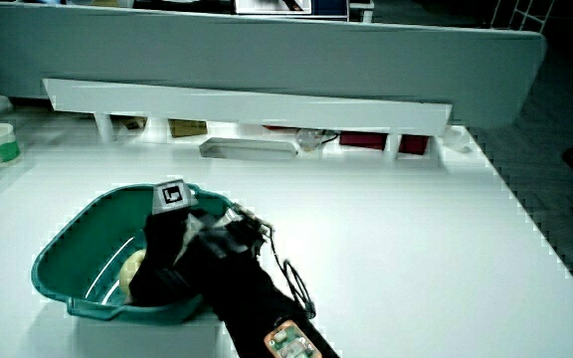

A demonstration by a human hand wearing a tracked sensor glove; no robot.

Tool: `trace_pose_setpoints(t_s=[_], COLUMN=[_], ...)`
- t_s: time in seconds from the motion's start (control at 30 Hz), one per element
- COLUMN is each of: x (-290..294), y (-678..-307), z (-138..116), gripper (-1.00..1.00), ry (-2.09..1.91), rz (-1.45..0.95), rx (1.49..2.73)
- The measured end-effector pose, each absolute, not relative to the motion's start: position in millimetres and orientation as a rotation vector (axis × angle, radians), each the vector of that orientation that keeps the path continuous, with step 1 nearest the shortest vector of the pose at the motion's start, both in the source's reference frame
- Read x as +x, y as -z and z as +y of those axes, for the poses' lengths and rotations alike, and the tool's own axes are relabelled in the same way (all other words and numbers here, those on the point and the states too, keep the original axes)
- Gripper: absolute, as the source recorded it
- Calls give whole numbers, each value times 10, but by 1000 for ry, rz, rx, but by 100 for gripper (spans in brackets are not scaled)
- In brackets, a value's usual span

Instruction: Pick pear from plate

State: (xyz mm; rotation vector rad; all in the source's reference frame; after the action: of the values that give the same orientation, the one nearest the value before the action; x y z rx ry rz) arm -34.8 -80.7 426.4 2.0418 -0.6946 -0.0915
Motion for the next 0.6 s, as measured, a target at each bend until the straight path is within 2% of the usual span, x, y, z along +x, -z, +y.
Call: trace_pose_setpoints(t_s=[0.37,0.6], x=[-356,-356], y=[-4270,-4273], z=[-779,-770], gripper=[0,33], ry=[74,56], rz=[-729,-734], rx=[2061,2100])
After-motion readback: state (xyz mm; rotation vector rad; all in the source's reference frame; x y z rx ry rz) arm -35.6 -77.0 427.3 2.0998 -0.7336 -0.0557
